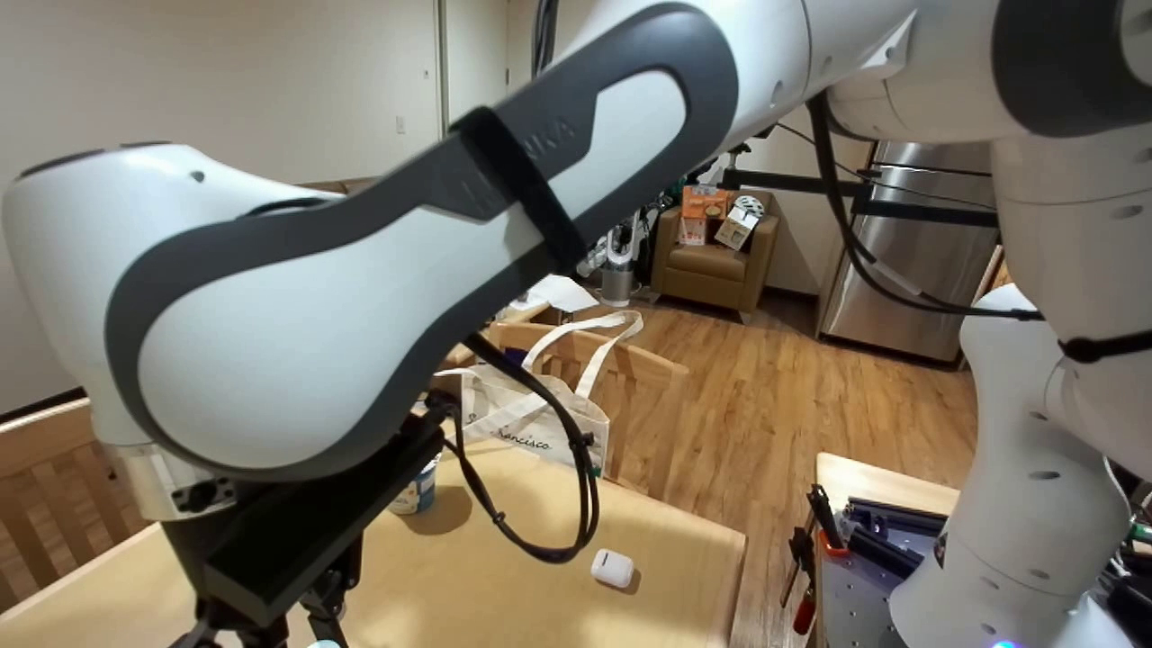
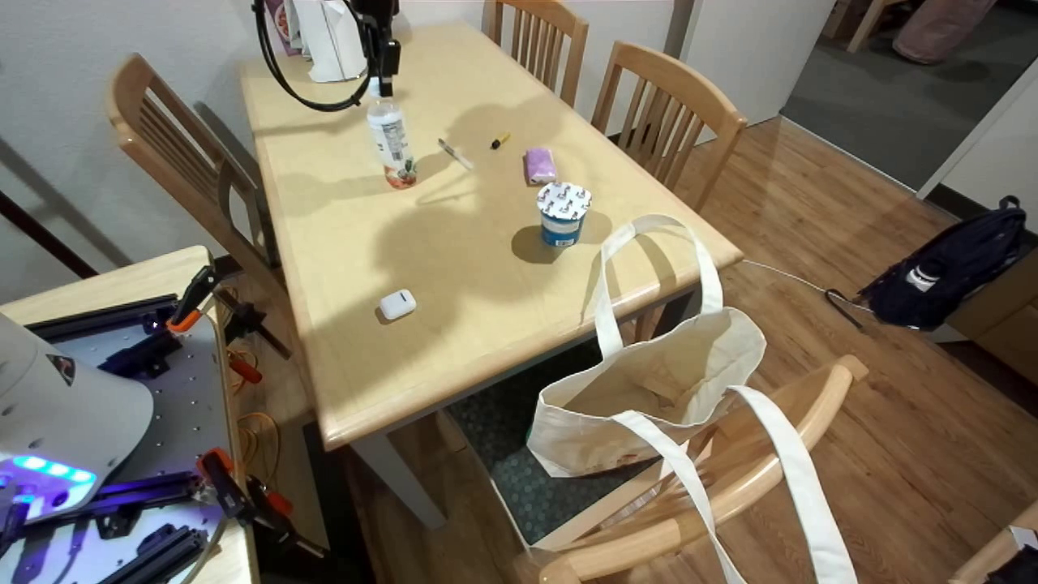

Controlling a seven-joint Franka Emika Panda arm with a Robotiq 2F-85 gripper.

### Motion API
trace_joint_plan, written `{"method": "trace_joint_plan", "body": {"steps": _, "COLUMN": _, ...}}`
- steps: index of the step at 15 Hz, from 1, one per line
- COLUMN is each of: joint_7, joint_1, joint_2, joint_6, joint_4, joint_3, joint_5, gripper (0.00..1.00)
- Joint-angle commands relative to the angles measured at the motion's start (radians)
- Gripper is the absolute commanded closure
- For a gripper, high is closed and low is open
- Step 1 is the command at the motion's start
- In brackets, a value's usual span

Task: Put the bottle in the bag

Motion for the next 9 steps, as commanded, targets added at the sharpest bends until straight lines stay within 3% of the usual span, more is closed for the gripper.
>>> {"method": "trace_joint_plan", "body": {"steps": 1, "joint_7": -0.022, "joint_1": -0.013, "joint_2": -0.02, "joint_6": 0.005, "joint_4": -0.014, "joint_3": -0.002, "joint_5": 0.026, "gripper": 0.9}}
{"method": "trace_joint_plan", "body": {"steps": 9, "joint_7": -0.014, "joint_1": -0.096, "joint_2": -0.137, "joint_6": 0.019, "joint_4": -0.11, "joint_3": -0.015, "joint_5": 0.145, "gripper": 0.9}}
